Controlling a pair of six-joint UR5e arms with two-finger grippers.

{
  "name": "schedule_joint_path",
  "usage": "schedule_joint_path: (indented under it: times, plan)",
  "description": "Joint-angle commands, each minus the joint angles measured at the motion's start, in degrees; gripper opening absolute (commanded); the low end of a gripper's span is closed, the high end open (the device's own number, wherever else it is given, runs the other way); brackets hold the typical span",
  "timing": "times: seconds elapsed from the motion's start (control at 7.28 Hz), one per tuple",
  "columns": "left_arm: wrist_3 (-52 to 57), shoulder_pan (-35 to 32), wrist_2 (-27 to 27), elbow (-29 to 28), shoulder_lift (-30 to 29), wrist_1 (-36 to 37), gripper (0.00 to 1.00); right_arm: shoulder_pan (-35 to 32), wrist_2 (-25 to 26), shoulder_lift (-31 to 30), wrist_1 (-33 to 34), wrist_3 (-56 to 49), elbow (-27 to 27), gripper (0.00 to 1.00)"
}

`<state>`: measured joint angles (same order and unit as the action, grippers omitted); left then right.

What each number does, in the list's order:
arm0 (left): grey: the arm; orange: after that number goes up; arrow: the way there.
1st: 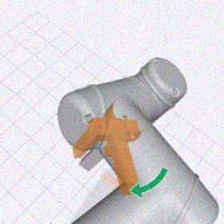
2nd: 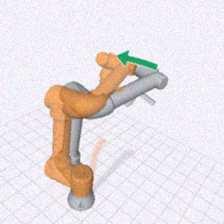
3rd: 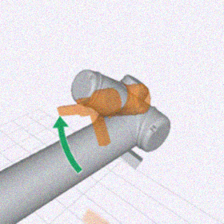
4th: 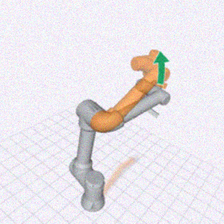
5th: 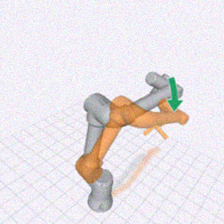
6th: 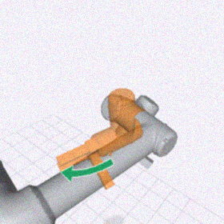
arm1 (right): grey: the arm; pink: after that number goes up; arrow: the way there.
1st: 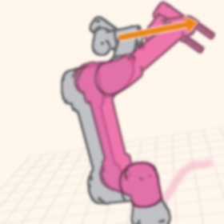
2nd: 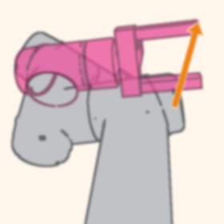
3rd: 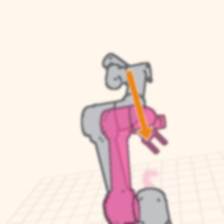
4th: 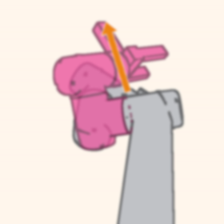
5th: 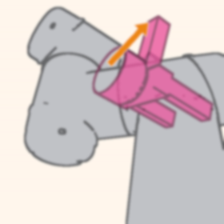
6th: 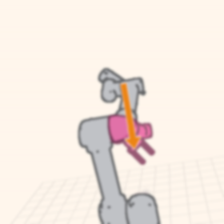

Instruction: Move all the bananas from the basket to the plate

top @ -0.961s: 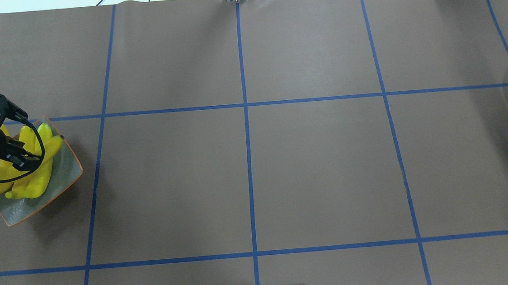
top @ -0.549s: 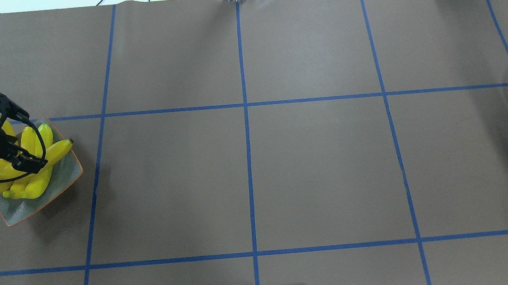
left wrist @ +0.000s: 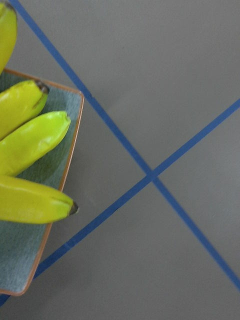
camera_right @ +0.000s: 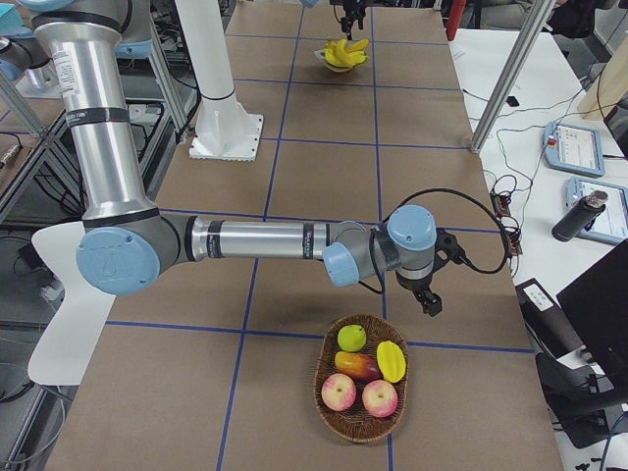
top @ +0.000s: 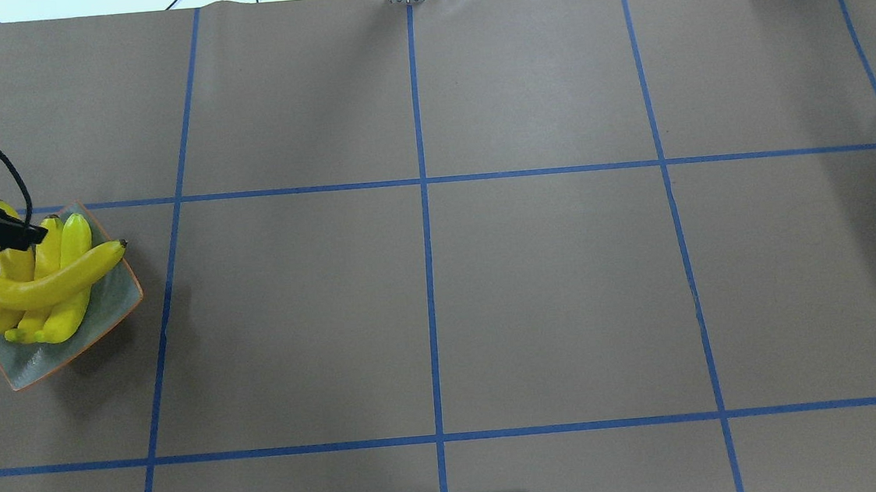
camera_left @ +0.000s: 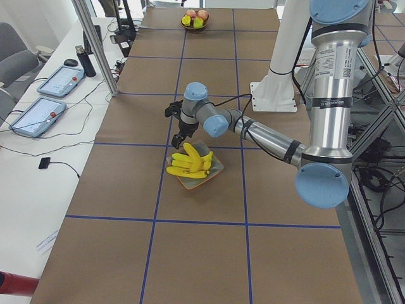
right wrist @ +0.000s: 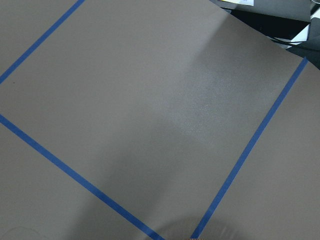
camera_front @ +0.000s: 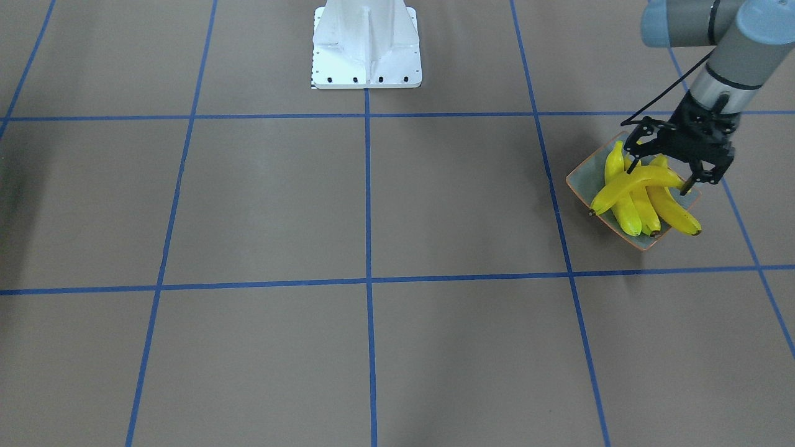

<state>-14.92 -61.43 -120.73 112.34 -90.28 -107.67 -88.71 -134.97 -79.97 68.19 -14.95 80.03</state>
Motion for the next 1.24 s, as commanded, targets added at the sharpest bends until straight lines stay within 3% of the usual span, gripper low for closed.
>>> schedule_joint_path:
  times: [0.0, 0.41, 0.82, 1.1]
  plan:
    - [0.2, -12.3, -6.8, -0.8, 0.5, 3.6, 1.00, -1.6, 0.6, -2.1, -0.1, -0.3, -3.3, 1.00]
    - [0.3, -17.5, -6.8, -5.7, 2.4, 18.2, 1.00, -3.0, 1.5, -5.2, 0.0, -0.2, -3.4, 1.00]
    - [8.2, -21.8, -7.1, -8.0, 6.2, 18.4, 1.00, -3.3, 1.8, -4.9, 0.1, 0.4, -3.3, 1.00]
    - [14.6, -27.3, -9.6, -12.8, 6.2, 18.2, 1.00, -3.3, 1.8, -4.8, 0.1, 0.4, -3.3, 1.00]
